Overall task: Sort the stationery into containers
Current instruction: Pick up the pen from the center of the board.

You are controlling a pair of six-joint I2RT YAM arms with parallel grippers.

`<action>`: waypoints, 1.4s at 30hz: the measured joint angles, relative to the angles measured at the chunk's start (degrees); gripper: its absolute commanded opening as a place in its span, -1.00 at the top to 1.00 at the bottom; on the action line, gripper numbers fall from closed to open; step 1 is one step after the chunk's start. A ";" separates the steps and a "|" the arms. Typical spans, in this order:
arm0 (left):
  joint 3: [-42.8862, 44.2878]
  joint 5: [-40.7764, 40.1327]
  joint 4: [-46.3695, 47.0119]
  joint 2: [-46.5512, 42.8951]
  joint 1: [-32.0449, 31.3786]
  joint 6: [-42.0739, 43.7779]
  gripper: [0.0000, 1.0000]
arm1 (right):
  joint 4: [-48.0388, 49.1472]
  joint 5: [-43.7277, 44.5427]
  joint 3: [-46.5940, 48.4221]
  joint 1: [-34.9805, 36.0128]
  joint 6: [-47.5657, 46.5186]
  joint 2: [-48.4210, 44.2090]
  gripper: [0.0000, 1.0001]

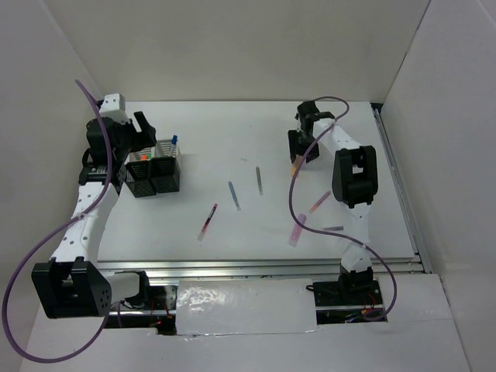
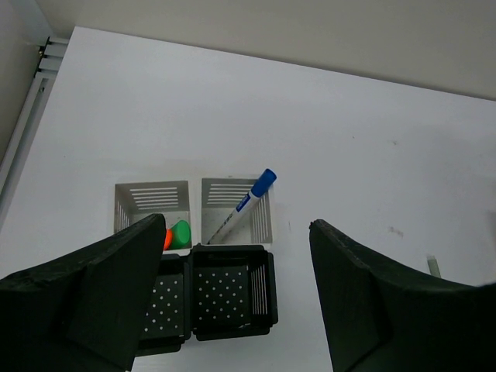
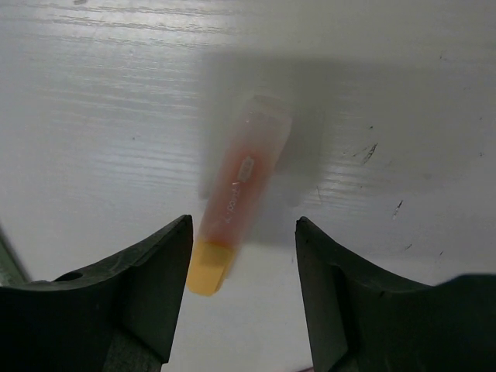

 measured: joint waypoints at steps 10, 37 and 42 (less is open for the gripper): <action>-0.66 0.00 -1.99 0.00 1.31 0.07 -0.75 | 0.02 3.91 0.02 0.35 0.98 1.77 0.20; -14.16 30.36 2.99 -17.68 -18.25 49.42 -0.70 | -2.08 -7.48 -15.17 9.57 -0.24 -28.17 1.00; -28.98 25.68 2.80 -25.97 -42.86 73.42 -0.70 | -2.82 -11.85 -21.59 17.38 0.61 -37.51 1.00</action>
